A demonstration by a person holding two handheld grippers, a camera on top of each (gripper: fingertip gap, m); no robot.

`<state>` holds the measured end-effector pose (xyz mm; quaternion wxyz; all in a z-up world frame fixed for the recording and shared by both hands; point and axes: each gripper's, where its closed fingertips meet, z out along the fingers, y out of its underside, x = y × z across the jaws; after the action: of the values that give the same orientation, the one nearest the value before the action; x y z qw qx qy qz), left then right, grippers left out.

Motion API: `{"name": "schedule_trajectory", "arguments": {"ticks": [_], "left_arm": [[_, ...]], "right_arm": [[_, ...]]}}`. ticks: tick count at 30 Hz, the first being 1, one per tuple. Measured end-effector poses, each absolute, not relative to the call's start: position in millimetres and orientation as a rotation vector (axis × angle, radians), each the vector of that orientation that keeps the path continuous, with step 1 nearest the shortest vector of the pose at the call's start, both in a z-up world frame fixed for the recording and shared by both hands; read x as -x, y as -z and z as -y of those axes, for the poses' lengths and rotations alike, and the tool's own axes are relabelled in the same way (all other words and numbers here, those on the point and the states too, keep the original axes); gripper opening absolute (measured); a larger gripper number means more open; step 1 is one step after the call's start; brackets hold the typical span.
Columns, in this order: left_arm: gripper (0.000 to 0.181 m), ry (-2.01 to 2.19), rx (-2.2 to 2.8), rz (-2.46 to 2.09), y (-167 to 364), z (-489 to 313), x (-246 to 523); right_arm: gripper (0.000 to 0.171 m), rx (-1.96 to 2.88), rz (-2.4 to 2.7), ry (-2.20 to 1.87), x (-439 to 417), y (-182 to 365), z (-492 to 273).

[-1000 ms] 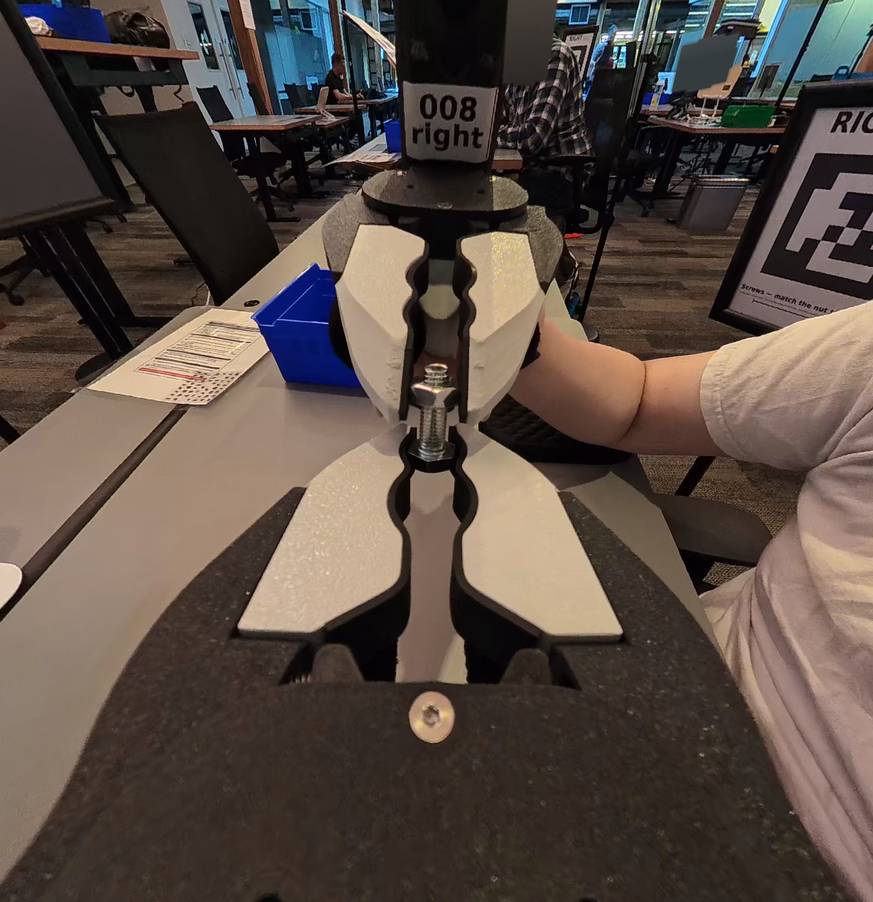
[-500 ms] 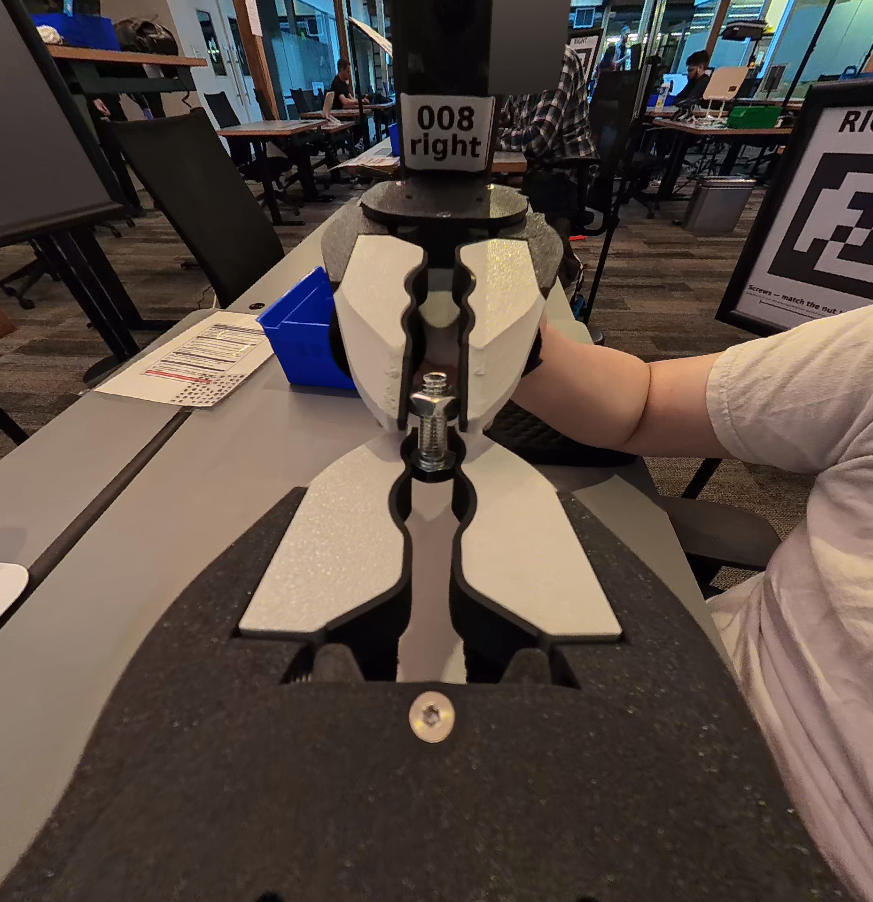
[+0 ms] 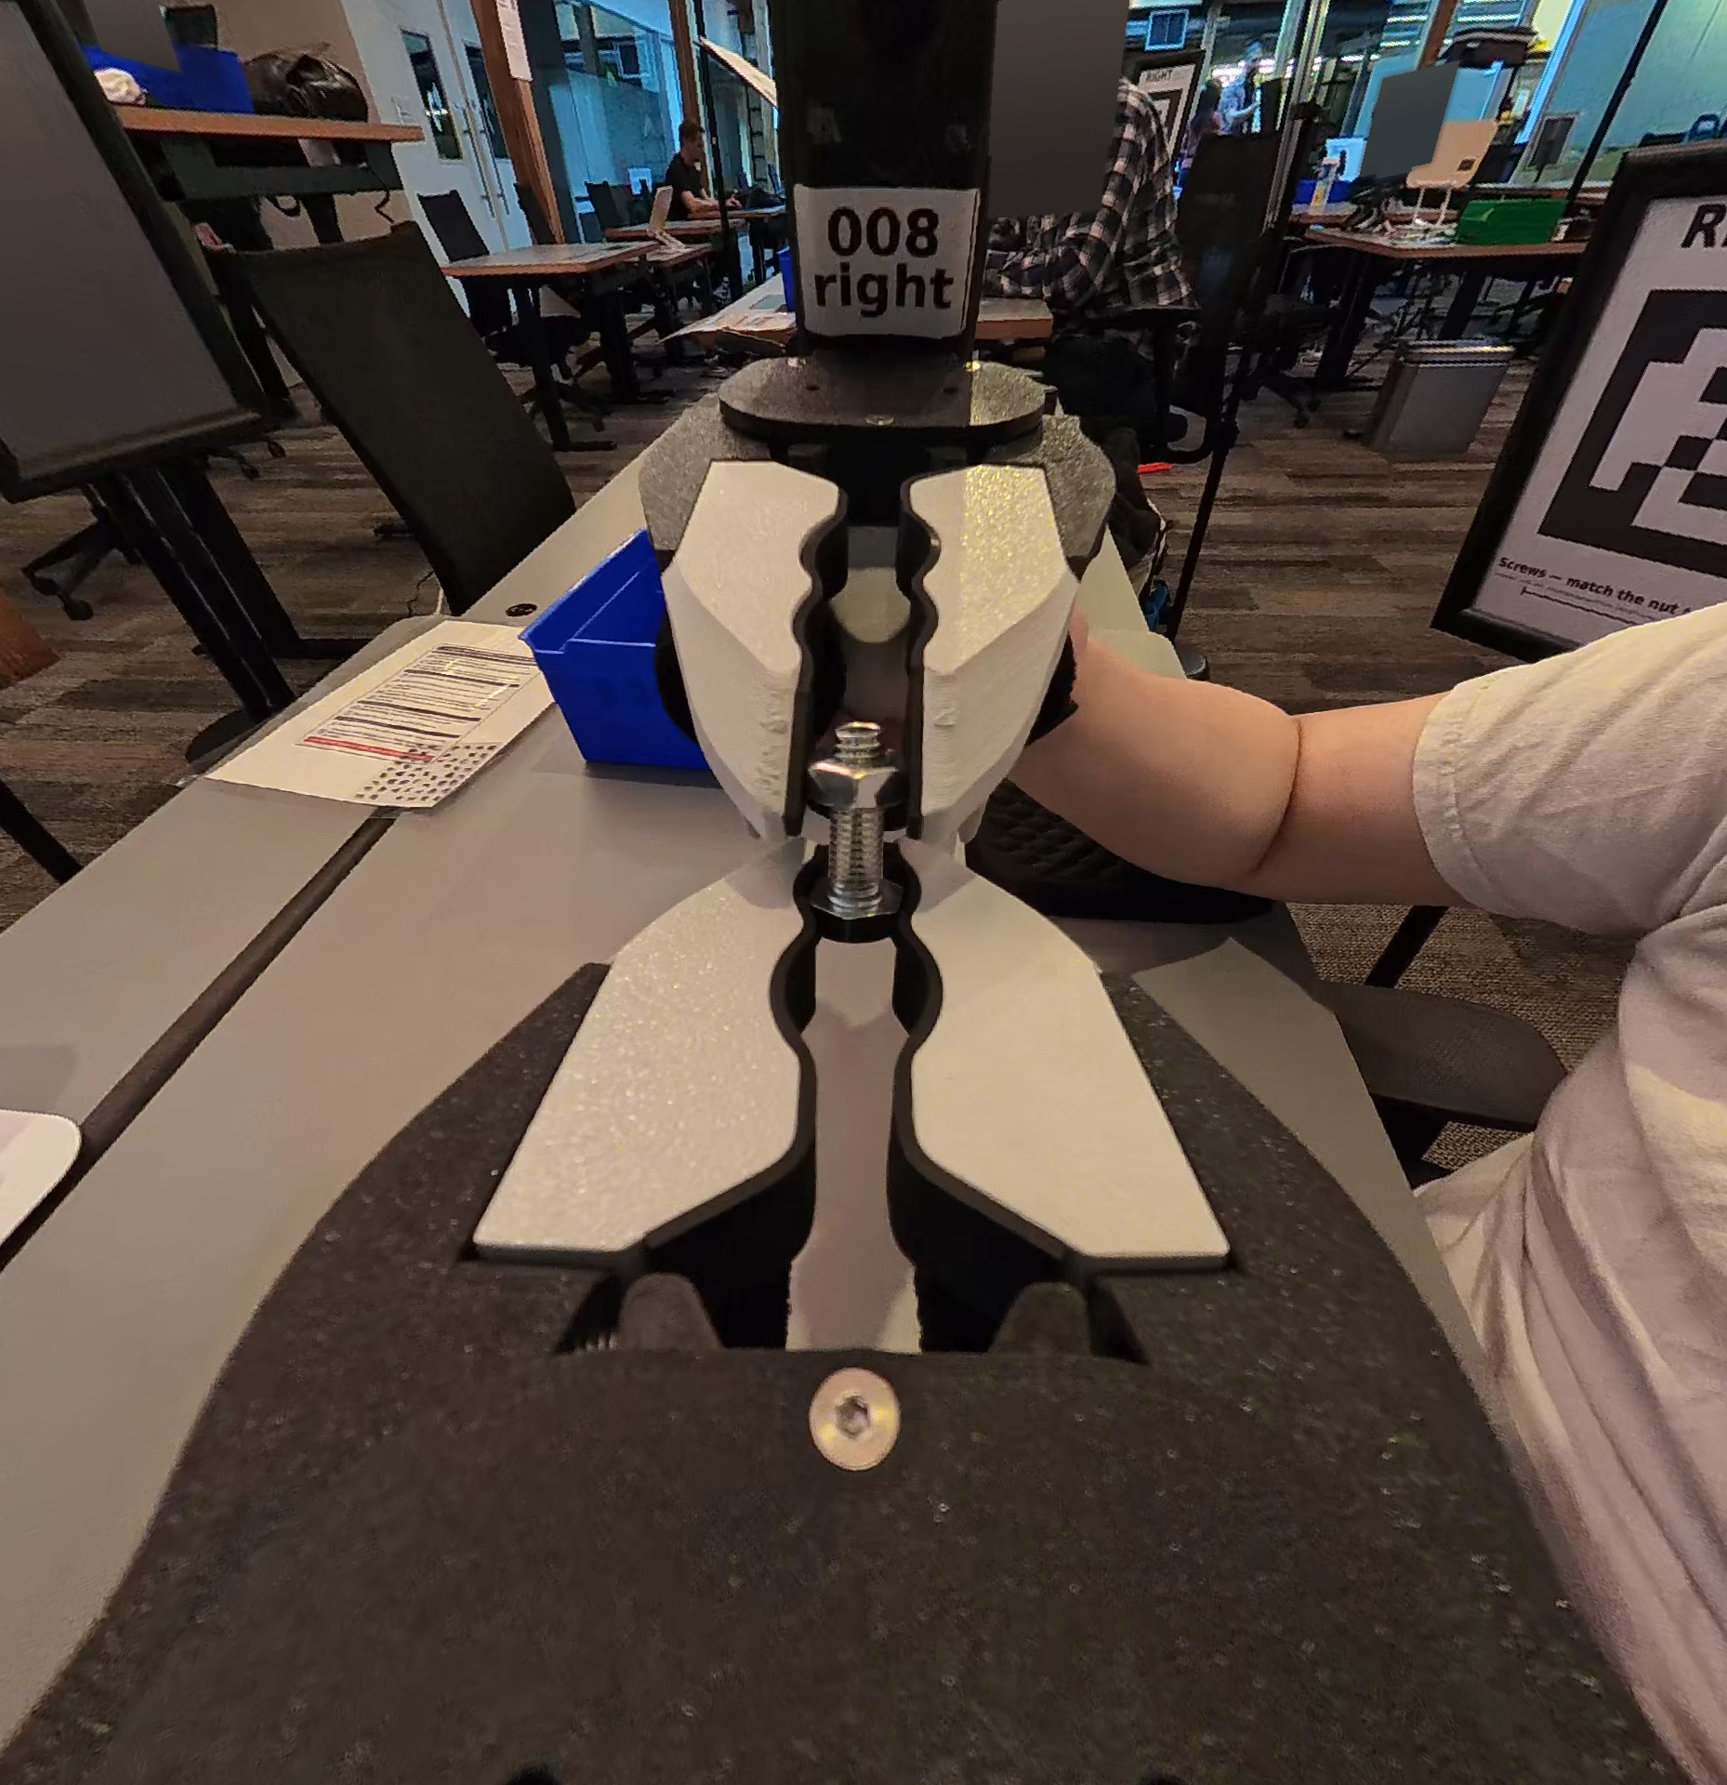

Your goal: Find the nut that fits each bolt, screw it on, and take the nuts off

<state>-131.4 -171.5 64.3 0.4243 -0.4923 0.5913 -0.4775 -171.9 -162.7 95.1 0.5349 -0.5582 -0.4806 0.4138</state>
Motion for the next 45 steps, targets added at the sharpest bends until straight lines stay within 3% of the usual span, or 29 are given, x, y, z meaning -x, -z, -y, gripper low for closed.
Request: {"name": "schedule_trajectory", "arguments": {"ticks": [4,16,25,39,45], "left_arm": [[0.01,1.193,1.238,-1.43,-69,166,132],[0.009,1.251,1.203,-1.415,-78,170,136],[0.009,1.268,1.181,-1.425,-79,176,136],[0.009,1.302,1.147,-1.435,-84,182,138],[0.009,1.301,1.158,-1.433,-83,181,137]], "right_arm": [[0.031,1.307,1.083,-0.98,167,-104,159],[0.019,1.304,1.018,-1.09,156,-108,153],[0.023,1.285,1.056,-1.144,162,-108,162],[0.014,1.269,1.023,-1.189,157,-110,159],[0.019,1.236,1.082,-1.215,165,-112,172]]}}
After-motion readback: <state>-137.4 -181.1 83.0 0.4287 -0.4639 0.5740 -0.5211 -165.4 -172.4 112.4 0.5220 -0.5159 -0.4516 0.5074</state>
